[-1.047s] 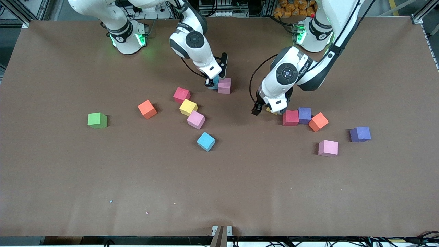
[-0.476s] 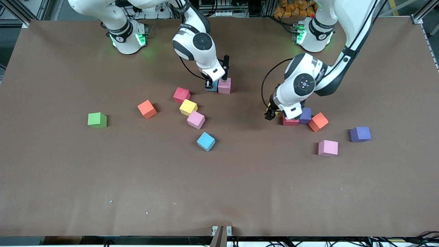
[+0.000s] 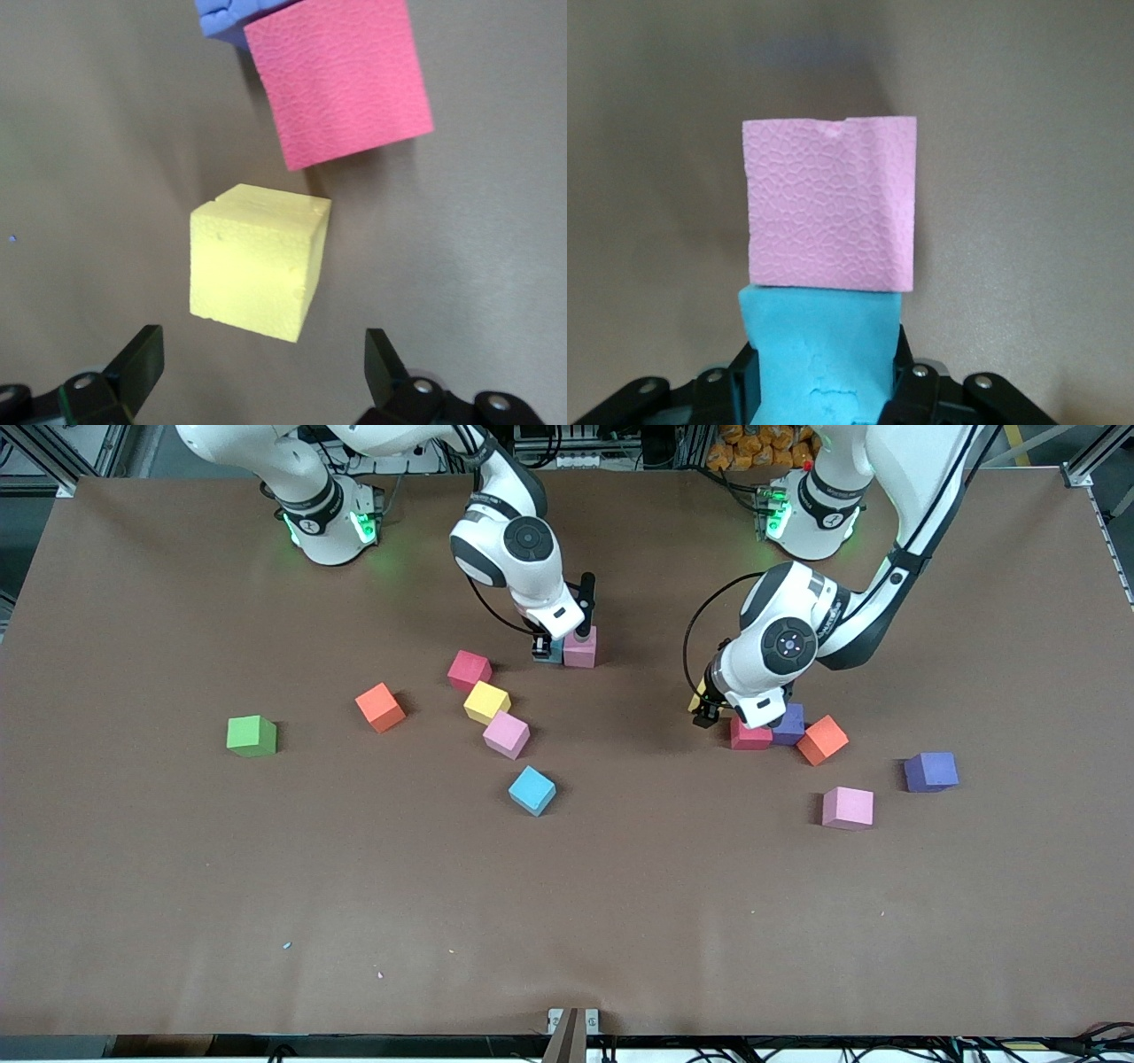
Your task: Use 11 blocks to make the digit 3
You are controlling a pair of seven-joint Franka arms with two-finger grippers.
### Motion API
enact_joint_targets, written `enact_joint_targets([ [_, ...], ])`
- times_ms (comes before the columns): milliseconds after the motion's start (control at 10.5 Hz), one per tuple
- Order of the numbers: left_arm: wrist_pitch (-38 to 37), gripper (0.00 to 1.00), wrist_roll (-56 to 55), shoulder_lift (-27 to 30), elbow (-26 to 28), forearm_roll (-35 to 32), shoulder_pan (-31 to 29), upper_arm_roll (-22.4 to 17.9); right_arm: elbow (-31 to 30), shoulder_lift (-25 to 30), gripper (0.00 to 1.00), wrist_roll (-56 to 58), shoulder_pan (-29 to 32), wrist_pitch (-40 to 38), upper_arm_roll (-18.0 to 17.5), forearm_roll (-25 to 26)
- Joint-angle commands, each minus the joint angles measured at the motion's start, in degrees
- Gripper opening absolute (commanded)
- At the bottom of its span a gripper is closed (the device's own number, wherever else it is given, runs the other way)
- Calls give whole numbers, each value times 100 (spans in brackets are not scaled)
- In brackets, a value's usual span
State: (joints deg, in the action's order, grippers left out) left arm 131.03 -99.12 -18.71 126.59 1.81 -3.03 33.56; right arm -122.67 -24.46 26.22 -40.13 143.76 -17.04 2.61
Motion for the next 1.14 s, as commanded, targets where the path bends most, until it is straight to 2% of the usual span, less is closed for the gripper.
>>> enact_joint_targets([
  [0, -60, 100, 24, 122, 103, -190, -57, 46, 191, -102, 0, -187, -135, -68, 25, 144],
  [190, -60, 100, 16, 105, 226, -373, -136, 46, 252, -137, 0, -161, -162, -50, 25, 170],
  [476, -42, 100, 16, -27, 288, -654, -232, 28, 375, -260, 0, -161, -206, 11, 25, 504],
  [761, 133, 100, 16, -229, 279, -717, -277, 28, 656, -453, 0, -161, -294, 29, 25, 583],
  [1047, 151, 100, 16, -361, 209, -770, -242, 37, 666, -489, 0, -161, -294, 143, 25, 811],
])
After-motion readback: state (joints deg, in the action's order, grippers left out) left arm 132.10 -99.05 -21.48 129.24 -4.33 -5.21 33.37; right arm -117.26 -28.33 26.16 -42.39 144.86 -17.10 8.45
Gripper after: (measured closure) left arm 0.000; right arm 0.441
